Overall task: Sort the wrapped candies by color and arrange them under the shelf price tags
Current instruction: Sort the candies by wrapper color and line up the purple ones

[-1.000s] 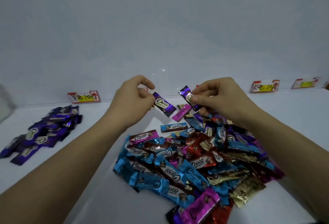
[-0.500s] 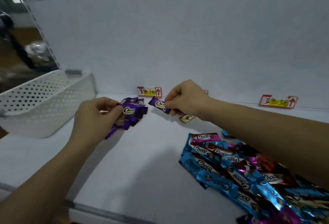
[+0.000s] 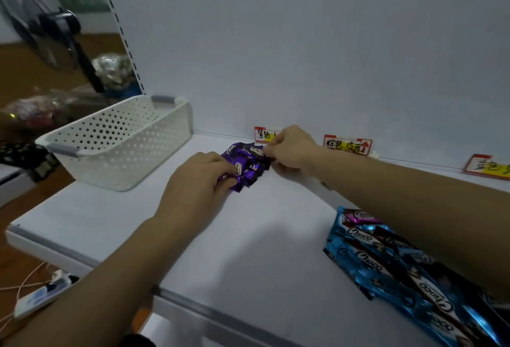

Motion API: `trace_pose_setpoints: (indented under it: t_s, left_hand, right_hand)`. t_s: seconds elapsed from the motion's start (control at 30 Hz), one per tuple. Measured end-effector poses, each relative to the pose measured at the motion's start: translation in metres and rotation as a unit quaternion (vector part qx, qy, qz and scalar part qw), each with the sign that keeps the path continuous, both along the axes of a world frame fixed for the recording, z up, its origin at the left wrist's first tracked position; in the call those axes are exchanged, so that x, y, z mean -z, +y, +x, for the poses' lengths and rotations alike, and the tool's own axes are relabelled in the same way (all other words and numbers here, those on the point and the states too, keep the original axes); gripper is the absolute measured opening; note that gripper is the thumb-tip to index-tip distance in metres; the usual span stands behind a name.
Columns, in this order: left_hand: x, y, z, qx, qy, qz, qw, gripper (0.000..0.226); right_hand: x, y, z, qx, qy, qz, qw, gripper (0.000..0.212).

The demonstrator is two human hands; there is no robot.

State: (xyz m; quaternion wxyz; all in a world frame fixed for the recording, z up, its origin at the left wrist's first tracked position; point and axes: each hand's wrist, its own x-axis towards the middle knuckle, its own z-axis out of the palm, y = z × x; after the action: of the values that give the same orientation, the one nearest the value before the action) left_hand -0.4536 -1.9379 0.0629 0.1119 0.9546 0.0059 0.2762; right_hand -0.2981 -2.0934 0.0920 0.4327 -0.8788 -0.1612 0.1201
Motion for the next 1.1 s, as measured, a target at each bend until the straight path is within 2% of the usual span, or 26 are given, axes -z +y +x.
trace_pose_setpoints:
  t_s: [0.13, 0.27, 0.4, 0.47, 0.67, 0.87, 0.97, 1.1]
  left_hand:
    - [-0.007, -0.01, 0.002, 0.014, -0.001, 0.006, 1.0, 0.015]
    - [-0.019, -0.035, 0.015, 0.075, 0.008, 0.019, 0.997, 0.02]
    - [-0.031, -0.082, 0.027, 0.168, 0.051, -0.016, 0.984, 0.046]
    - [-0.033, -0.105, 0.031, 0.215, 0.077, -0.022, 0.973, 0.05]
    - [-0.038, -0.171, 0.038, 0.28, 0.122, -0.013, 0.952, 0.044]
    - [-0.047, -0.228, 0.044, 0.349, 0.139, 0.0, 0.927, 0.035]
    - [-0.045, -0.25, 0.06, 0.34, 0.131, 0.002, 0.931, 0.029]
    - [-0.035, -0.272, 0.084, 0.331, 0.167, 0.037, 0.928, 0.029]
  right_hand:
    - [-0.014, -0.037, -0.003, -0.035, -0.034, -0.059, 0.997, 0.014]
    - [-0.033, -0.094, -0.018, -0.053, -0.064, -0.065, 0.994, 0.017]
    - [-0.051, -0.157, -0.049, -0.099, -0.08, -0.056, 0.99, 0.014]
    - [-0.055, -0.188, -0.062, -0.095, -0.086, -0.04, 0.991, 0.014]
    - [-0.05, -0.283, -0.09, -0.06, -0.169, -0.049, 0.983, 0.014]
    - [-0.033, -0.357, -0.112, 0.007, -0.213, -0.12, 0.97, 0.019]
    - [-0.025, -0.373, -0.111, 0.068, -0.22, -0.106, 0.967, 0.024]
    - [-0.016, -0.36, -0.1, 0.055, -0.214, -0.15, 0.964, 0.024]
